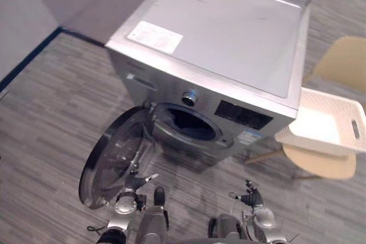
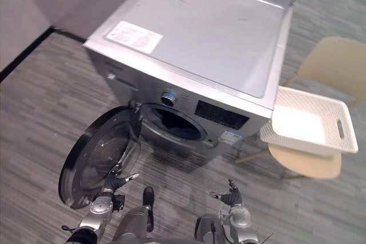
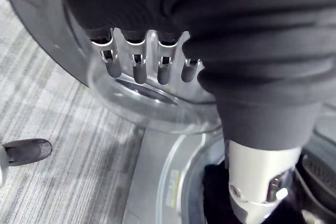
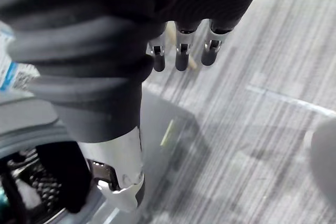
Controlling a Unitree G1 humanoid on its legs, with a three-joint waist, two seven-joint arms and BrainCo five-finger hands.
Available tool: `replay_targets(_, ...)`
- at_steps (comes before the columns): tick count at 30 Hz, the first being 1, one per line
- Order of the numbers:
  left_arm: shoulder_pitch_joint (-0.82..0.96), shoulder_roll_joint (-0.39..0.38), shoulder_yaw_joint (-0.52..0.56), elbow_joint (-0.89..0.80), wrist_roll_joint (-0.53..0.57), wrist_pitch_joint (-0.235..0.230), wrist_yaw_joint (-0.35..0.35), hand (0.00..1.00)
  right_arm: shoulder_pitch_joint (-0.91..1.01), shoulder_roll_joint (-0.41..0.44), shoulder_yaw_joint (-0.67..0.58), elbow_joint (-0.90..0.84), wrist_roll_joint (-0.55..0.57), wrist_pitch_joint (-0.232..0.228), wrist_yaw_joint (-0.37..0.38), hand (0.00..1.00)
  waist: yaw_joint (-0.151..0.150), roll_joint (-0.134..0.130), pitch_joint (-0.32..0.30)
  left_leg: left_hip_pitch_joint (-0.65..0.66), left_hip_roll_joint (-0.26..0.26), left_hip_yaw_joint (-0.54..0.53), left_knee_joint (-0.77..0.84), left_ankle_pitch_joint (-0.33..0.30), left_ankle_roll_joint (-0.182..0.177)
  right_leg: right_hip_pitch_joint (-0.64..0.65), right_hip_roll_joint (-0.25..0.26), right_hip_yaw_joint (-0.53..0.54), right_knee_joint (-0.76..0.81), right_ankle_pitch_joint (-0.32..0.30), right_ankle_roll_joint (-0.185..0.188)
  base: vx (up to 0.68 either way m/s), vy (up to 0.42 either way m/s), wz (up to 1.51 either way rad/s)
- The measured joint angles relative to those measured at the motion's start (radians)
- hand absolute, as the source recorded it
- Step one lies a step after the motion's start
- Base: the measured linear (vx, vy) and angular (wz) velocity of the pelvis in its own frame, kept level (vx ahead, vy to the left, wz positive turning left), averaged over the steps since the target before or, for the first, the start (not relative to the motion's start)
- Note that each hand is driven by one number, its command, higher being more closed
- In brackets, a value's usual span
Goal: Pick up the laundry basket with both hands and put the clothes into the washing machine.
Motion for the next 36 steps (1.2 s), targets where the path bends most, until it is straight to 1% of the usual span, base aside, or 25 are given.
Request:
replay_targets(1,0.001,-0.024,-0.01,0.003,0.0,0.001,-0.002,0.0,-0.008,-0.012,-0.009,0.001,0.002,0.001,-0.011,0.0,-0.004,0.037,0.021,0.002,0.016,-0.026,-0.04,0.045,-0.008,0.001,0.021,-0.02,-0.009,0.022,-0.016,-0.4,-0.08,0.36)
replay_targets(2,0.01,-0.044,-0.039,0.003,0.0,0.002,-0.003,0.0,0.005,-0.018,-0.025,0.017,0.003,0.015,-0.012,0.0,-0.006,0.064,0.028,0.023,0.034,-0.042,-0.104,0.08,-0.02,-0.007,0.043,-0.048,0.005,0.027,-0.025,-0.4,-0.065,0.56)
replay_targets(3,0.019,-0.052,-0.055,0.001,0.0,0.002,-0.004,0.0,0.036,-0.014,-0.047,0.014,0.004,0.022,-0.013,0.0,-0.008,0.065,0.026,0.04,0.036,-0.037,-0.15,0.016,-0.037,-0.015,0.039,-0.077,0.008,0.035,-0.04,-0.33,-0.048,0.54)
replay_targets(4,0.02,-0.051,-0.059,-0.004,0.0,0.002,-0.004,0.0,0.048,-0.007,-0.062,0.009,0.007,0.021,-0.014,0.0,-0.01,0.048,0.028,0.032,0.026,-0.011,-0.136,-0.009,-0.036,-0.022,0.018,-0.087,0.007,0.041,-0.051,-0.25,-0.02,0.57)
replay_targets(5,0.023,-0.049,-0.064,-0.018,0.001,0.001,-0.004,0.0,0.066,0.007,-0.08,0.005,0.009,0.022,-0.017,0.0,-0.021,0.015,0.031,0.016,0.008,0.033,-0.04,-0.024,-0.016,-0.041,-0.027,-0.097,0.016,0.05,-0.046,-0.18,0.024,0.5)
replay_targets(6,0.028,-0.047,-0.064,-0.025,0.002,0.001,-0.003,0.0,0.074,0.005,-0.087,0.005,0.01,0.026,-0.02,0.0,-0.035,0.0,0.031,0.007,-0.013,0.053,0.105,-0.045,0.001,-0.056,-0.067,-0.099,0.027,0.059,-0.034,-0.16,0.042,0.36)
replay_targets(7,0.031,-0.047,-0.067,-0.025,0.003,0.001,-0.003,0.0,0.079,-0.001,-0.086,0.004,0.01,0.026,-0.025,0.0,-0.043,-0.001,0.029,0.014,-0.014,0.054,0.175,-0.063,0.008,-0.065,-0.079,-0.094,0.032,0.063,-0.027,-0.16,0.109,0.16)
replay_targets(8,0.033,-0.048,-0.071,-0.025,0.003,0.001,-0.003,0.0,0.084,-0.012,-0.085,0.005,0.01,0.027,-0.03,0.0,-0.06,0.007,0.027,0.043,-0.002,0.048,0.243,-0.173,-0.001,-0.082,-0.088,-0.086,0.039,0.072,-0.013,-0.13,0.128,-0.06)
replay_targets(9,0.029,-0.048,-0.073,-0.025,0.003,0.001,-0.003,0.0,0.09,-0.016,-0.086,0.005,0.01,0.027,-0.03,0.0,-0.06,0.028,0.022,0.065,0.005,0.045,0.248,-0.213,-0.005,-0.086,-0.088,-0.08,0.04,0.077,-0.005,-0.16,0.268,-0.23)
replay_targets(10,0.022,-0.049,-0.078,-0.025,0.004,0.001,-0.003,0.0,0.1,-0.023,-0.086,0.006,0.01,0.029,-0.029,0.0,-0.059,0.049,0.022,0.111,0.011,0.039,0.196,-0.266,-0.008,-0.087,-0.083,-0.065,0.037,0.089,0.012,-0.12,0.272,-0.29)
replay_targets(13,-0.003,-0.005,-0.129,-0.053,0.009,0.002,-0.002,0.0,0.121,0.011,-0.083,0.006,0.008,0.031,-0.027,0.0,-0.066,0.019,0.009,0.166,-0.047,0.057,0.093,-0.221,0.024,-0.05,-0.115,-0.059,-0.046,0.15,0.045,-0.07,0.182,-0.04)
replay_targets(14,-0.007,0.008,-0.147,-0.094,0.015,0.001,0.0,0.0,0.126,0.015,-0.084,0.006,0.009,0.031,-0.027,0.0,-0.071,0.015,0.006,0.178,-0.067,0.057,0.067,-0.21,0.037,-0.036,-0.132,-0.065,-0.07,0.163,0.059,-0.07,0.191,0.21)
replay_targets(16,-0.001,0.015,-0.149,-0.163,0.022,0.001,0.001,0.0,0.127,0.014,-0.084,0.006,0.009,0.031,-0.027,0.0,-0.079,0.013,-0.009,0.194,-0.096,0.057,0.019,-0.186,0.047,-0.029,-0.153,-0.065,-0.099,0.183,0.072,-0.05,0.14,0.1)
replay_targets(19,-0.001,0.032,-0.141,-0.321,0.028,0.0,0.008,0.0,0.128,0.017,-0.084,0.006,0.009,0.031,-0.027,0.0,-0.086,0.012,-0.022,0.224,-0.118,0.065,-0.038,-0.159,0.062,-0.005,-0.165,-0.061,-0.153,0.215,0.07,0.0,0.086,-0.05)
replay_targets(21,-0.006,0.038,-0.118,-0.423,0.054,-0.005,0.023,0.0,0.13,0.018,-0.084,0.006,0.009,0.031,-0.027,0.0,-0.086,0.009,-0.026,0.241,-0.125,0.069,-0.055,-0.155,0.064,0.015,-0.165,-0.06,-0.185,0.23,0.069,0.03,0.034,-0.11)
replay_targets(23,-0.023,0.052,-0.062,-0.48,0.076,-0.02,0.042,0.0,0.132,0.017,-0.084,0.006,0.009,0.031,-0.027,0.0,-0.092,0.006,-0.033,0.263,-0.128,0.074,-0.075,-0.146,0.066,0.033,-0.161,-0.058,-0.205,0.24,0.062,0.04,0.006,-0.09)
replay_targets(24,-0.048,0.069,-0.013,-0.493,0.089,-0.023,0.057,0.0,0.135,0.016,-0.084,0.006,0.008,0.031,-0.027,0.0,-0.096,0.006,-0.037,0.272,-0.126,0.075,-0.079,-0.145,0.064,0.047,-0.157,-0.059,-0.219,0.246,0.061,0.04,-0.024,-0.06)
replay_targets(25,-0.071,0.089,0.025,-0.494,0.097,-0.023,0.074,0.0,0.138,0.015,-0.084,0.005,0.007,0.031,-0.026,0.0,-0.099,0.006,-0.038,0.279,-0.124,0.076,-0.082,-0.145,0.064,0.054,-0.155,-0.06,-0.225,0.248,0.062,0.07,-0.042,-0.07)
replay_targets(27,-0.121,0.152,0.117,-0.493,0.1,-0.022,0.139,0.0,0.142,0.01,-0.084,0.005,0.002,0.031,-0.012,0.0,-0.105,0.006,-0.041,0.302,-0.118,0.083,-0.103,-0.143,0.061,0.07,-0.146,-0.056,-0.241,0.252,0.056,0.06,-0.048,-0.1)
replay_targets(28,-0.133,0.17,0.14,-0.492,0.1,-0.022,0.152,0.0,0.143,0.008,-0.084,0.005,0.0,0.031,-0.007,0.0,-0.106,0.006,-0.042,0.304,-0.116,0.084,-0.106,-0.143,0.061,0.072,-0.143,-0.056,-0.245,0.254,0.054,0.06,-0.055,-0.1)
replay_targets(30,-0.176,0.219,0.19,-0.474,0.099,-0.021,0.184,0.0,0.148,-0.001,-0.084,0.005,-0.003,0.03,-0.005,0.0,-0.105,0.006,-0.042,0.305,-0.108,0.085,-0.111,-0.142,0.061,0.081,-0.132,-0.057,-0.262,0.266,0.035,0.06,-0.049,-0.06)
replay_targets(32,-0.236,0.292,0.231,-0.385,0.099,-0.017,0.215,0.0,0.148,-0.018,-0.084,0.004,-0.003,0.03,-0.005,0.0,-0.105,0.004,-0.043,0.301,-0.101,0.094,-0.116,-0.142,0.061,0.076,-0.125,-0.053,-0.275,0.279,0.019,0.02,-0.028,-0.12)
replay_targets(33,-0.248,0.308,0.239,-0.358,0.098,-0.017,0.218,0.0,0.146,-0.021,-0.083,0.003,-0.003,0.03,-0.005,0.0,-0.103,0.004,-0.043,0.298,-0.098,0.099,-0.117,-0.142,0.061,0.069,-0.122,-0.049,-0.276,0.283,0.014,-0.01,-0.012,-0.28)
replay_targets(35,-0.311,0.376,0.259,-0.234,0.087,-0.002,0.228,0.0,0.147,-0.028,-0.083,-0.018,-0.003,0.029,-0.004,0.0,-0.096,-0.002,-0.041,0.265,-0.086,0.12,-0.12,-0.141,0.059,0.026,-0.11,-0.034,-0.286,0.314,0.003,-0.04,-0.011,-0.31)
replay_targets(36,-0.33,0.393,0.259,-0.202,0.084,0.002,0.23,0.0,0.144,-0.029,-0.082,-0.021,-0.003,0.028,-0.004,0.0,-0.096,-0.006,-0.039,0.253,-0.085,0.123,-0.118,-0.14,0.059,0.011,-0.109,-0.034,-0.288,0.322,0.005,-0.06,-0.009,-0.22)
